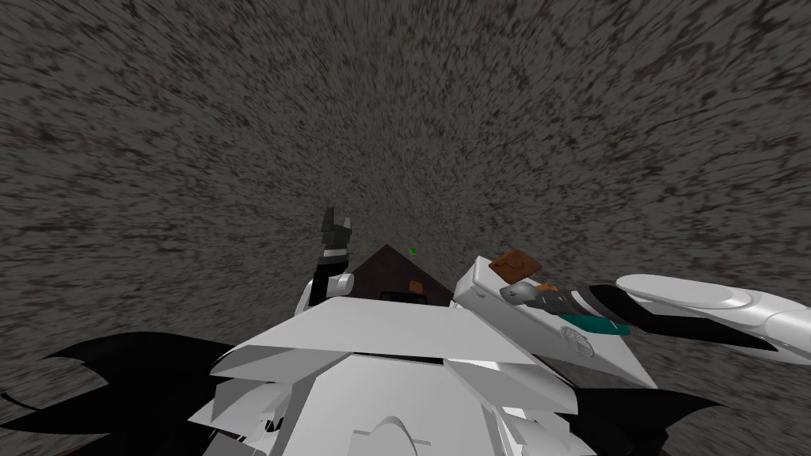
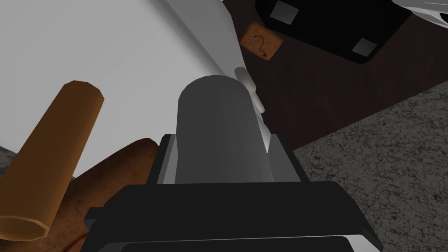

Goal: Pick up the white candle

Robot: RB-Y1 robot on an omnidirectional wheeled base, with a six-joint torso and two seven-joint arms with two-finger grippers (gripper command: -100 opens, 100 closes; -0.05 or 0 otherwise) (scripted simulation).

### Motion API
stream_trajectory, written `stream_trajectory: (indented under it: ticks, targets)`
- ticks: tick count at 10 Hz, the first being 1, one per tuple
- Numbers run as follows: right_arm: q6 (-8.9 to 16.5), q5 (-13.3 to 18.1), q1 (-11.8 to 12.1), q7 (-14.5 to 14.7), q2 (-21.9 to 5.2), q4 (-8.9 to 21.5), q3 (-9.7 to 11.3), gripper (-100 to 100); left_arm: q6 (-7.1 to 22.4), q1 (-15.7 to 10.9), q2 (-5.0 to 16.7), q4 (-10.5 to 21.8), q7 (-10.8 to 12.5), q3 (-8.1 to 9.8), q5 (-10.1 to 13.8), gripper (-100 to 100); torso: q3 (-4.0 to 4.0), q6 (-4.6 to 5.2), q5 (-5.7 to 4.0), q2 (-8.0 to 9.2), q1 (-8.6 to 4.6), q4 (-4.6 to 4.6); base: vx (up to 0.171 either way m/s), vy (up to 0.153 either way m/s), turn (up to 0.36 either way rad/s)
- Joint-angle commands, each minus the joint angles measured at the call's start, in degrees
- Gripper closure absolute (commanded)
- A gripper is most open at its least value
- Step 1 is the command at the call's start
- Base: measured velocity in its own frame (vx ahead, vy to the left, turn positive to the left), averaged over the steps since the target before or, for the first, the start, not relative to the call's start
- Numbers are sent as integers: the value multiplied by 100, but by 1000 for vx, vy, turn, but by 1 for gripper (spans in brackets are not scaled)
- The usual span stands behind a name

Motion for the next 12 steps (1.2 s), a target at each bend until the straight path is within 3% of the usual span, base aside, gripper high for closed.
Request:
stream_trajectory:
  ticks: [1, 2, 10, 11, 12]
  targets:
    - [0, 0, 0, 0, 0, 0, 0, 0, 0, 0, 0, 0, 0, 0, 0, 0, 0, 0, 0, 0, 0, 0, 0, 0, 0]
    - [-69, -125, 34, 201, -55, 49, 13, 100, 0, 0, 0, 0, 0, 0, 0, 0, 0, 0, 1, 0, 1, 0, 16, -41, -177]
    - [-463, -859, 237, 1313, -402, 388, 63, 100, 0, 1, 0, 0, 0, 0, 0, 0, -12, 1, 17, -23, 26, -2, 75, 24, -144]
    - [-441, -758, 215, 1182, -356, 367, 40, 100, 0, 1, 0, 0, 0, 0, 0, 0, -11, -2, 19, -23, 30, -1, 31, 21, -26]
    - [-450, -768, 218, 1211, -361, 373, 42, 0, 0, 0, 0, 0, 0, 0, 0, 0, -6, -6, 17, -12, 25, 0, 5, 4, 5]
